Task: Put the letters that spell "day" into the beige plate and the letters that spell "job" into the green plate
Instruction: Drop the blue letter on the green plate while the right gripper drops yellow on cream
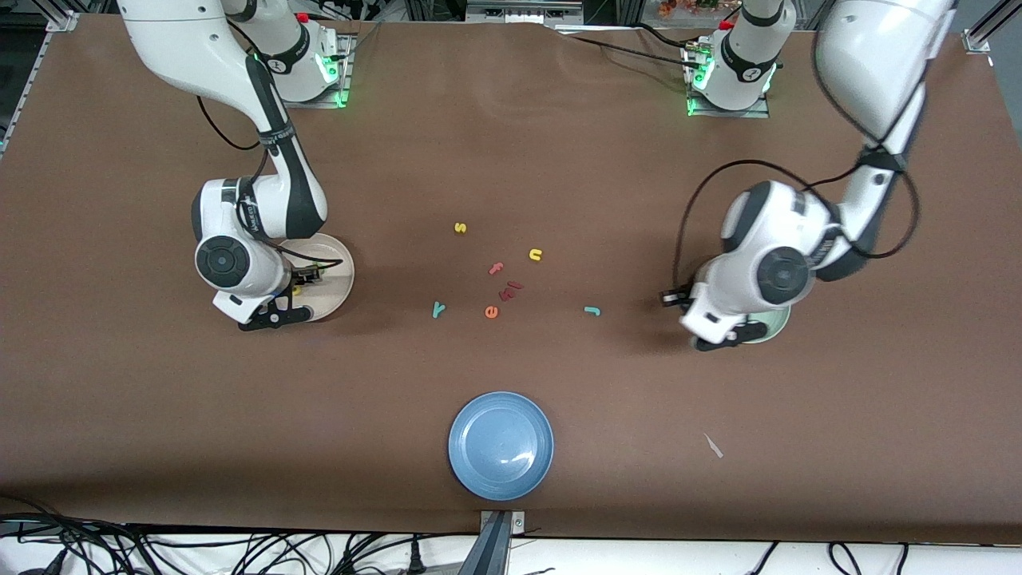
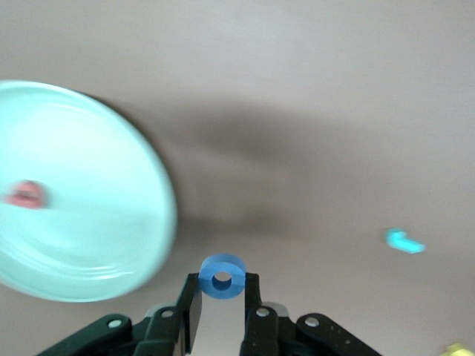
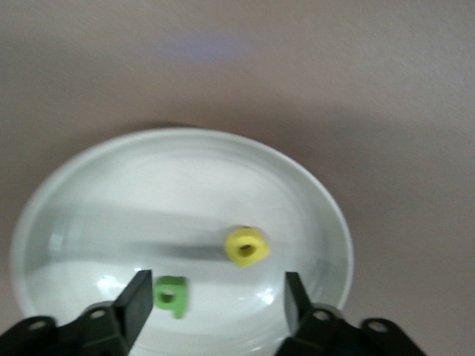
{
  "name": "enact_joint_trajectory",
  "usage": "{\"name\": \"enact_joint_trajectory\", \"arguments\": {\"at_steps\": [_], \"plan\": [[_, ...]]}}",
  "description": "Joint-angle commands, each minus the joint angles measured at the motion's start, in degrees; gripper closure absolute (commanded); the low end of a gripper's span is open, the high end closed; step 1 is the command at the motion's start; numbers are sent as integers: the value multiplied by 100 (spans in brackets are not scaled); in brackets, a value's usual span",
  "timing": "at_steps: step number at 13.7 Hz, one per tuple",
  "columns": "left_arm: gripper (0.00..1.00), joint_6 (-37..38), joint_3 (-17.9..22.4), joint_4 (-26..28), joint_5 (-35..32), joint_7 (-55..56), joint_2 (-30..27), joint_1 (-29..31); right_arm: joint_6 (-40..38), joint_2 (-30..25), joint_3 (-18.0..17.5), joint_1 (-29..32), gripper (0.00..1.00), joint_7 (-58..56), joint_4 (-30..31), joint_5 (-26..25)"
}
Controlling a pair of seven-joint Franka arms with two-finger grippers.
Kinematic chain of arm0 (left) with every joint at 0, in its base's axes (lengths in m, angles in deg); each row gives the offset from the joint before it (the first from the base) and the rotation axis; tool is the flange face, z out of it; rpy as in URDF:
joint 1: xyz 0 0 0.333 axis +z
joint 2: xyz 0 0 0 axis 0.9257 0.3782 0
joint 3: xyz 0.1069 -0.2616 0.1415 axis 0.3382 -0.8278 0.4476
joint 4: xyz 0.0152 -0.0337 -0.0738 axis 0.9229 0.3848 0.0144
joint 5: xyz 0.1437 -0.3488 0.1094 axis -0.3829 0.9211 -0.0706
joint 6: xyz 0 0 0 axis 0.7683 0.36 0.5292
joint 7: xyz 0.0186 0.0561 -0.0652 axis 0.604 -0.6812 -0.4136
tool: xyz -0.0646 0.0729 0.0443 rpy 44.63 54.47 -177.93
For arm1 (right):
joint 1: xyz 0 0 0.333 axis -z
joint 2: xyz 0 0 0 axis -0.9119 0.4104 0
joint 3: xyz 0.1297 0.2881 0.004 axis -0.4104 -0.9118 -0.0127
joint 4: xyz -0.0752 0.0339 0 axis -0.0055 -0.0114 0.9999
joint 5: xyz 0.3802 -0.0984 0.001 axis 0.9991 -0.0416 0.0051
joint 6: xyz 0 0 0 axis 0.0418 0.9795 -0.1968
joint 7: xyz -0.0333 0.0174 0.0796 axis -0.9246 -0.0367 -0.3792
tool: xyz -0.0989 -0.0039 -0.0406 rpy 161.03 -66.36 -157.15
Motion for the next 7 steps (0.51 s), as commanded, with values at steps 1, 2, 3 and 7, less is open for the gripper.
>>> {"name": "enact_joint_trajectory", "arguments": {"at_steps": [1,2,3,7], "plan": [[86,119,-44,246,-112,-815,41,437,-415,-34,-118,-311,21,842,-537,328],[86,111,-44,246,-130,-1070,163,613,-425,1,-126,-469,22,1456,-704,329],[86,84,-44,246,-148,-1255,286,701,-416,149,-127,-602,23,2106,-906,337],[70,40,-27,246,-157,-1643,577,1027,-407,1001,-231,-945,28,4349,-2162,1407]]}}
